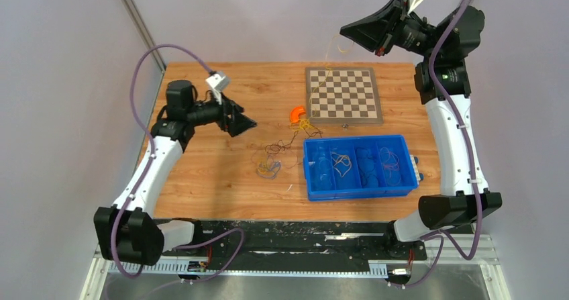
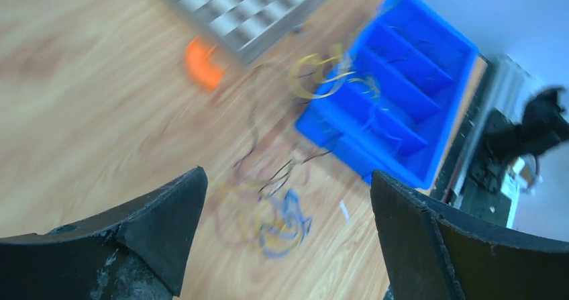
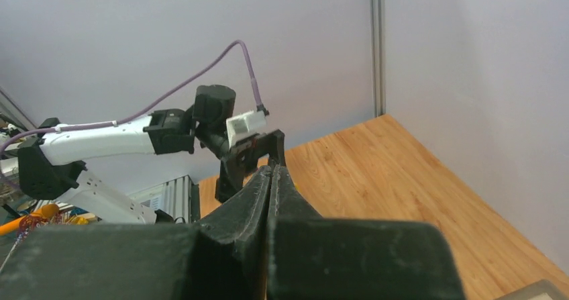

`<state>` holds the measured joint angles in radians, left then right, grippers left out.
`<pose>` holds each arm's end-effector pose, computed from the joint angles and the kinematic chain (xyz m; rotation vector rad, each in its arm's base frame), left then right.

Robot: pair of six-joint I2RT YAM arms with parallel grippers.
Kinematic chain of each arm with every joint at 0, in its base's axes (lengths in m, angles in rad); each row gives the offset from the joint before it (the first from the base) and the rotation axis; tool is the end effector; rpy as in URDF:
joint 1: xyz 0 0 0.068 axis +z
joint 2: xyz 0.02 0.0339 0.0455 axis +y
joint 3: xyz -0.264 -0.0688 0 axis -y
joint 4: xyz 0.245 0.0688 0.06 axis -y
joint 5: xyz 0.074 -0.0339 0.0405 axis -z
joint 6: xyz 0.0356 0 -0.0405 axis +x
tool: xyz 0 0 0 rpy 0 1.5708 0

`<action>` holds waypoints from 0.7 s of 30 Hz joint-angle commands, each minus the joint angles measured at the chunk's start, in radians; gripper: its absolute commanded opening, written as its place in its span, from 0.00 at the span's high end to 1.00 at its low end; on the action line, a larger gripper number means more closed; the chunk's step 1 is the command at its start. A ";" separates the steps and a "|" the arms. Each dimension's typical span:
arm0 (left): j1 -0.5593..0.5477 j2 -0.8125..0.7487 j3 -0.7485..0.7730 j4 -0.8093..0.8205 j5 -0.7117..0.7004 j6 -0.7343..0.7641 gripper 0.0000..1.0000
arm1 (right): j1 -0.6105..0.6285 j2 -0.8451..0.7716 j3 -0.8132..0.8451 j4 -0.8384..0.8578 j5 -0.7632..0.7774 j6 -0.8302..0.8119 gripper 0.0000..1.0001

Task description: Untangle the cables

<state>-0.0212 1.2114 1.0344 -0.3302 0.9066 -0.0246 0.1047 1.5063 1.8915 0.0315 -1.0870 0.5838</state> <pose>0.2621 -0.0336 0.3300 0.5465 1.9193 -0.9601 0.2854 0.0617 0.5613 -0.7252 1.3006 1.1866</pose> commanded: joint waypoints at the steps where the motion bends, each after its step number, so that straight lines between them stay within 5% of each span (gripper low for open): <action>1: -0.201 0.029 0.022 0.222 -0.005 0.036 0.00 | 0.043 -0.016 0.060 0.078 -0.017 0.076 1.00; 6: -0.417 0.182 0.117 0.387 -0.090 -0.029 0.00 | 0.108 -0.039 0.046 0.085 -0.009 0.080 1.00; 11: -0.519 0.362 0.235 0.434 -0.199 -0.051 0.03 | 0.127 -0.050 0.060 0.095 0.001 0.099 1.00; 18: -0.458 0.498 0.182 0.323 -0.287 -0.042 0.56 | 0.052 -0.051 0.173 0.107 0.051 0.152 1.00; 21: -0.352 0.486 0.087 0.222 -0.291 -0.010 0.60 | -0.035 -0.036 0.228 0.153 0.065 0.232 1.00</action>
<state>-0.4938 1.7092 1.2110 0.0093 0.6624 -0.0689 0.1596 1.4883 2.0274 0.0944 -1.0698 0.7017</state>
